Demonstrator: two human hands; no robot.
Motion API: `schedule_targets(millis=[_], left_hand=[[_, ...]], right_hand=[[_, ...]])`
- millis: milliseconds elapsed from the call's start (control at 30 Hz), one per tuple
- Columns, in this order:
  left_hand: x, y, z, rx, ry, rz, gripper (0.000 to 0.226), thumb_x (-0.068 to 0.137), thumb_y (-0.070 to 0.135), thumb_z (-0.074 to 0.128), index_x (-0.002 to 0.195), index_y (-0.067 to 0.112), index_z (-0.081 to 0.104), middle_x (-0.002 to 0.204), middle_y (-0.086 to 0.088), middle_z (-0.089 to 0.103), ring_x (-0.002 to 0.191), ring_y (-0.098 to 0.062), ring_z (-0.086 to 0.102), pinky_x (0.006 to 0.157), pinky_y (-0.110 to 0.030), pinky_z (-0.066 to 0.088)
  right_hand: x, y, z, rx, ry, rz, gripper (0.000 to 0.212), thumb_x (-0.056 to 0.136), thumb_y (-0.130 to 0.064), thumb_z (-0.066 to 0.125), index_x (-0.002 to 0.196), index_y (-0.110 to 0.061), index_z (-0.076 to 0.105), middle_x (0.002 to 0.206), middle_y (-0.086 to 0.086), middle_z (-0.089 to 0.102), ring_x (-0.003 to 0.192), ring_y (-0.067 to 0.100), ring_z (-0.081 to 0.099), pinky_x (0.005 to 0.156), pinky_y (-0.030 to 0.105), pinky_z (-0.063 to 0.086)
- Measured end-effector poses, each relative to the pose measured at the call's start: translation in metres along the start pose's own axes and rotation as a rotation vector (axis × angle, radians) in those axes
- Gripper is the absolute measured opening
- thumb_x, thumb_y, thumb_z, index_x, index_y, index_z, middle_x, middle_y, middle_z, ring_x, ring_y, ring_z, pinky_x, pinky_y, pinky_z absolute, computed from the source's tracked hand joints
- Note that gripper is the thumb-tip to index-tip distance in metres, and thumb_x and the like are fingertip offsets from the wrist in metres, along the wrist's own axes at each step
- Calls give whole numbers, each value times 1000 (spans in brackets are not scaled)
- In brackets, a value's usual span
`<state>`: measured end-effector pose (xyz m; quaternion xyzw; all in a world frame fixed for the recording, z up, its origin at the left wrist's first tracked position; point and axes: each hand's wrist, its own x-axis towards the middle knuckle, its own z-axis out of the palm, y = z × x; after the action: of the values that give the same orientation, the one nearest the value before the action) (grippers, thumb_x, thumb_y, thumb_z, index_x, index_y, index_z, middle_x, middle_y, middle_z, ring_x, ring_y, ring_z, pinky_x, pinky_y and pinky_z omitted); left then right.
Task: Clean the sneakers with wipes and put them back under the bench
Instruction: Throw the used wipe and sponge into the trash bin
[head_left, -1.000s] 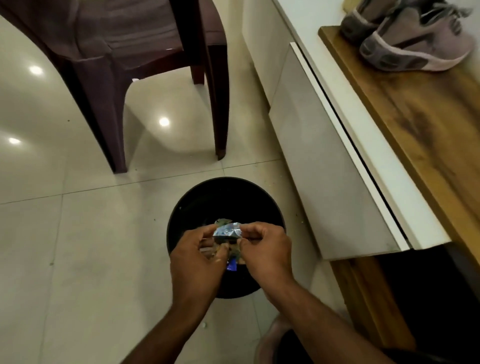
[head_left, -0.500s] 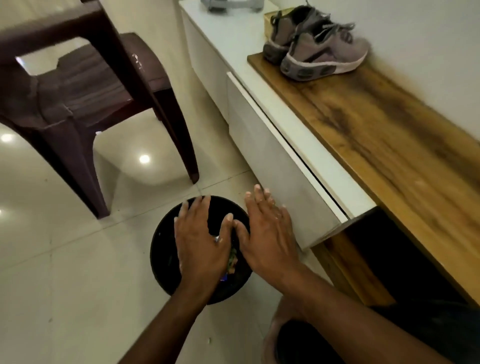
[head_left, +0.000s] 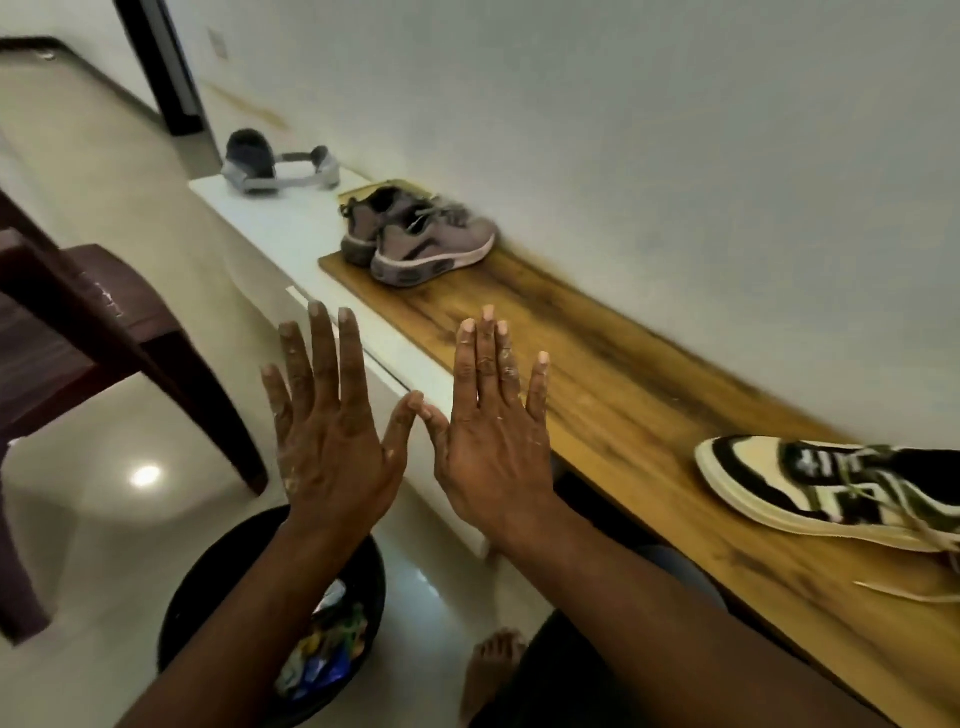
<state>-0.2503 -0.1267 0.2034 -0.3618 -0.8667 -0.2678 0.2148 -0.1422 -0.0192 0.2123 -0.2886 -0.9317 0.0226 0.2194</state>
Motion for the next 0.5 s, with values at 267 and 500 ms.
schedule_targets(millis=[267, 500], left_hand=[[34, 90, 7, -82, 73, 224, 89, 103, 62, 37, 167, 10, 3, 175, -13, -4, 162, -34, -7, 128, -61, 8], [44, 181, 20, -190, 71, 334, 88, 103, 61, 38, 168, 14, -1, 176, -9, -8, 162, -30, -8, 128, -61, 7]], right_hand=[[-5, 74, -63, -141, 176, 117, 81, 108, -60, 21, 164, -8, -4, 173, 10, -13, 159, 25, -14, 126, 59, 5], [-18, 146, -105, -192, 234, 239, 82, 108, -59, 23, 163, -9, -10, 171, 10, -22, 158, 23, -20, 126, 60, 1]])
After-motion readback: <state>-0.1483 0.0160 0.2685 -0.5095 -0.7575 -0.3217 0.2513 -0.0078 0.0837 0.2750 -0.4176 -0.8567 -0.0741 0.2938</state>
